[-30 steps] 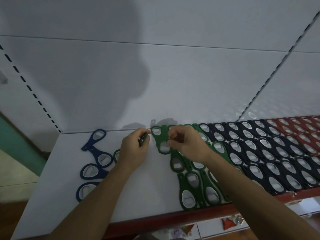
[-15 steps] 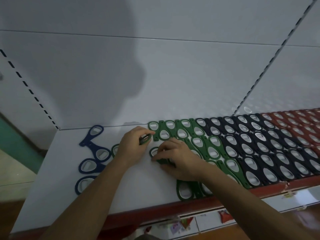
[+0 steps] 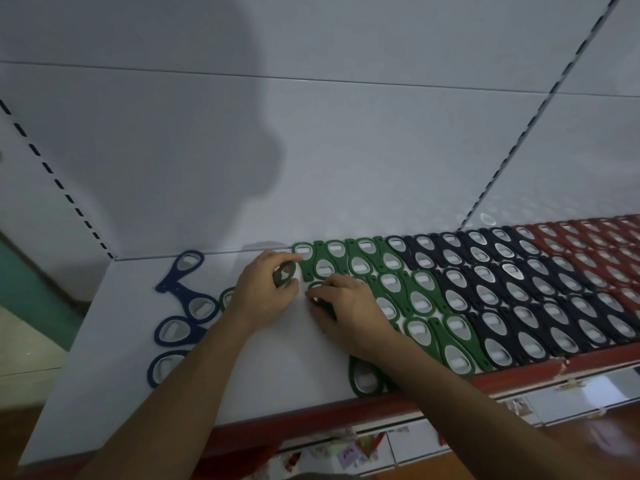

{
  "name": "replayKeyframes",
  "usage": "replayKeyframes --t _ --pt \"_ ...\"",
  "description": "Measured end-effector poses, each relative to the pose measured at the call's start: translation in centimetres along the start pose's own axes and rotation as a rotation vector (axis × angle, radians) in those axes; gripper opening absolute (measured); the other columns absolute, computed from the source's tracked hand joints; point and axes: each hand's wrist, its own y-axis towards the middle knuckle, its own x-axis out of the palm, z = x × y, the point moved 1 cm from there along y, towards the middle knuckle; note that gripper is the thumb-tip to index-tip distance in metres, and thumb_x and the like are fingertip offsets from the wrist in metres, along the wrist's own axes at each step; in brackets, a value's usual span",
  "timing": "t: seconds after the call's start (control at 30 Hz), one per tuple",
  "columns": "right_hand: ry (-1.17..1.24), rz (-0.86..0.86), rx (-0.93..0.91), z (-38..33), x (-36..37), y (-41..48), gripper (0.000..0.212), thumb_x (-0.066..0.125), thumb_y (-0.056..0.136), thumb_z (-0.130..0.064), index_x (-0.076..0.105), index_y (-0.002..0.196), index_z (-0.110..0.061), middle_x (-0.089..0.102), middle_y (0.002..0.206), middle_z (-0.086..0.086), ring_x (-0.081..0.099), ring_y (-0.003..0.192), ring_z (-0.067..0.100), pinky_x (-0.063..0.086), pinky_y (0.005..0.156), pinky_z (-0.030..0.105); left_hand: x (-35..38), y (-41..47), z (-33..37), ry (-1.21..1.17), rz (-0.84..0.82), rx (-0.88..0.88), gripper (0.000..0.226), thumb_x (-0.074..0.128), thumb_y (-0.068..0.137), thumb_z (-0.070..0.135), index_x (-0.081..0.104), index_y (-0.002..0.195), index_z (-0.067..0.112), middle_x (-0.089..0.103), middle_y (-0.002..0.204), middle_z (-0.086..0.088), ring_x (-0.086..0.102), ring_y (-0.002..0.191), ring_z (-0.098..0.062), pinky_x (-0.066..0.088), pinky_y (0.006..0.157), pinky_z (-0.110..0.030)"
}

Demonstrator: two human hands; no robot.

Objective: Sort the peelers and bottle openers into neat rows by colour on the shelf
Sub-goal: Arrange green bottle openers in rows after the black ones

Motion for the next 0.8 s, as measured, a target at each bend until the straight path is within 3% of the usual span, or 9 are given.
replayKeyframes --t 0.1,0.23,0.37,0.47,0.57,0.67,0.8 --pt "0.133 0.075 0.016 0.1 -0.6 -0.1 0.021 0.062 0.093 -0.021 0.076 0.109 -0.02 0.065 0.096 -0.003 0.058 0.079 0.012 0.052 0.073 0.035 -0.7 -0.4 0.7 -0.117 -0.086 -0.001 0.055 0.053 0.078 0.017 0.064 0.131 0.022 0.057 0.104 0.013 0.057 0.088 0.002 0.04 0.078 -0.007" --pt "0.215 0.141 0.105 1.1 -2.1 0.3 0.02 0.064 0.093 -0.008 0.076 0.107 -0.016 0.063 0.096 -0.008 0.059 0.084 0.009 0.05 0.078 0.024 -1.0 -0.4 0.6 -0.134 -0.048 0.002 0.048 0.042 0.089 0.011 0.064 0.131 0.017 0.058 0.103 0.008 0.056 0.09 0.001 0.04 0.08 -0.008" --pt "0.129 0.027 0.104 2.8 -3.0 0.6 0.028 0.061 0.09 -0.003 0.075 0.109 -0.018 0.066 0.106 -0.003 0.06 0.1 0.016 0.053 0.09 0.034 -0.8 -0.4 0.6 -0.095 0.032 -0.024 0.035 0.049 0.101 0.0 0.067 0.125 0.018 0.065 0.108 0.005 0.061 0.093 -0.003 0.046 0.078 -0.012" --pt "0.137 0.072 0.095 3.7 -3.5 0.3 0.025 0.062 0.092 -0.005 0.075 0.107 -0.02 0.067 0.104 -0.006 0.06 0.098 0.012 0.051 0.088 0.028 -1.0 -0.4 0.9 -0.149 0.02 -0.063 0.031 0.058 0.099 0.002 0.068 0.123 0.019 0.071 0.106 0.006 0.067 0.089 -0.007 0.053 0.076 -0.02" --pt "0.3 0.106 0.117 3.5 -4.5 0.3 0.018 0.066 0.096 -0.015 0.072 0.11 -0.023 0.069 0.1 -0.01 0.062 0.09 0.005 0.049 0.077 0.018 -1.2 -0.6 2.6 -0.366 -0.021 -0.157 0.023 0.068 0.095 0.001 0.068 0.115 0.013 0.072 0.101 -0.004 0.074 0.088 -0.024 0.062 0.073 -0.031" --pt "0.492 0.049 0.159 2.7 -5.2 0.6 0.021 0.065 0.098 -0.018 0.068 0.117 -0.024 0.071 0.1 -0.013 0.065 0.094 0.004 0.053 0.079 0.018 -0.9 -1.2 4.7 -0.479 -0.081 -0.26 0.023 0.069 0.093 -0.001 0.066 0.111 0.013 0.073 0.1 -0.012 0.075 0.089 -0.028 0.064 0.071 -0.04" --pt "0.629 -0.043 0.122 2.2 -5.3 1.0 0.027 0.069 0.096 -0.016 0.066 0.123 -0.02 0.074 0.097 -0.007 0.071 0.087 0.012 0.06 0.081 0.033 -0.6 -2.5 6.0 -0.487 -0.067 -0.308 0.017 0.072 0.091 -0.001 0.063 0.102 0.01 0.074 0.095 -0.012 0.075 0.086 -0.031 0.064 0.072 -0.045"
